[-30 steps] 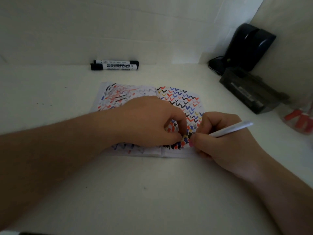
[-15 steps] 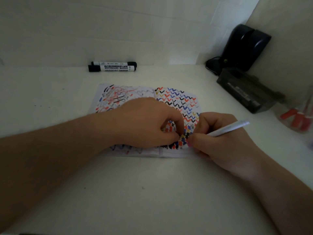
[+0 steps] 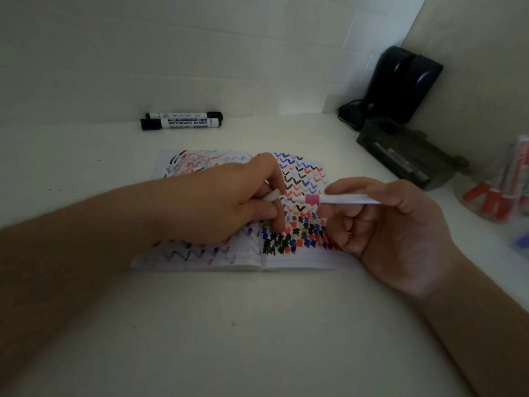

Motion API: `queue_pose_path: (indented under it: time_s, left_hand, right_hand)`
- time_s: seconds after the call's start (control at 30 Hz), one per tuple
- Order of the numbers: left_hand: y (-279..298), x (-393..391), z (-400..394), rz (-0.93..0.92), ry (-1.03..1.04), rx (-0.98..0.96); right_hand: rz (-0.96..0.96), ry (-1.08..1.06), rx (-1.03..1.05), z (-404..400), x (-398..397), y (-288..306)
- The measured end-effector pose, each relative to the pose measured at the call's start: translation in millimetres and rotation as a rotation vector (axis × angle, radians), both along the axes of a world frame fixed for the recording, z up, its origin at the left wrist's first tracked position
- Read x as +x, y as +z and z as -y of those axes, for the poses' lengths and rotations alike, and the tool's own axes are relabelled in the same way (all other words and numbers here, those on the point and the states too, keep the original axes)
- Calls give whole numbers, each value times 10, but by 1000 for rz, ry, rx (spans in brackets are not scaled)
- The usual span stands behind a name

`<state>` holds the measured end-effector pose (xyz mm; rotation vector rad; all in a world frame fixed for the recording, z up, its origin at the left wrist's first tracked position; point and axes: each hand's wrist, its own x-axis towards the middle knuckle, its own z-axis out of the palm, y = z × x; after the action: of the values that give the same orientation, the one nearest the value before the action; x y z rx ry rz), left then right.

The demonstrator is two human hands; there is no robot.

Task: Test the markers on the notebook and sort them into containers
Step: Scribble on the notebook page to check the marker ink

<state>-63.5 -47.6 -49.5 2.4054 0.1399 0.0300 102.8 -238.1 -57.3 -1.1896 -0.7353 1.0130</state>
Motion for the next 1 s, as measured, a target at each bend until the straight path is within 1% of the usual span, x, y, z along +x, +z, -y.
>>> queue_pose_path:
  time_s: [0.07, 0.27, 0.47, 0.67, 0.9, 1.0]
  left_hand:
    - [18, 1, 5, 9, -7, 14]
    - [22, 6, 30, 14, -10, 85]
    - [4, 19, -2, 26, 27, 147]
    - [6, 12, -20, 77, 60, 17]
    - [-15, 21, -26, 58, 60, -19]
    - [-27, 25, -32, 75, 73, 4]
  right_hand:
    - [-22, -4, -9, -3, -1, 8]
    - [1, -13, -25, -26, -11, -11]
    - [115, -65, -72, -68, -38, -50]
    - [122, -80, -74, -58, -37, -16]
    - [126, -75, -68, -62, -37, -14]
    - [121, -65, -64, -64, -30, -19]
